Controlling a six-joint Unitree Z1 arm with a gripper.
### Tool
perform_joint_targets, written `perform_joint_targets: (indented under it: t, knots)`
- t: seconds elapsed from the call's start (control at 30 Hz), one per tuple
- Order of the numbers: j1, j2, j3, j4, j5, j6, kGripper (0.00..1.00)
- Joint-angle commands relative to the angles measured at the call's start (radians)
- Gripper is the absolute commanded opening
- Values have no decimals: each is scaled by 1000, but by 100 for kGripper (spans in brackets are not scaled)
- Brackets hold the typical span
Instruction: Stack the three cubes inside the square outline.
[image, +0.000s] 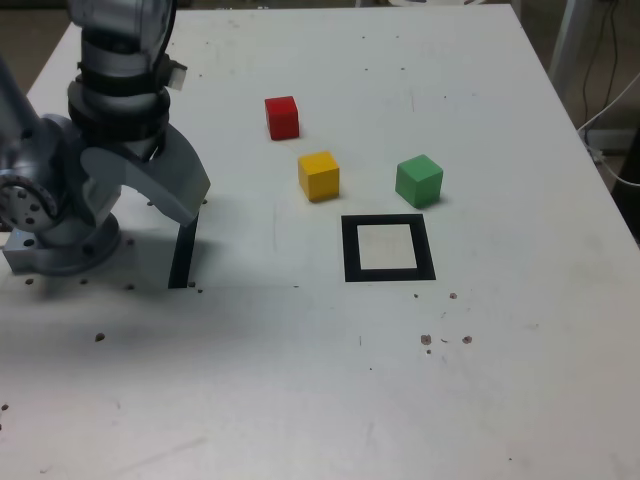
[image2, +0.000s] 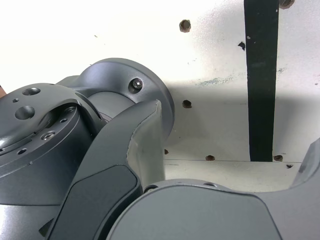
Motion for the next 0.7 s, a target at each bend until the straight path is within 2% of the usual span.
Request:
perform_joint_targets:
  t: [0.0,0.43,0.67]
  knots:
    - [-2,3,0,4,-2,2,99]
    - [-2,2,-2,4,-3,2,99]
    - [-2,-35,-54,14,-4,8,100]
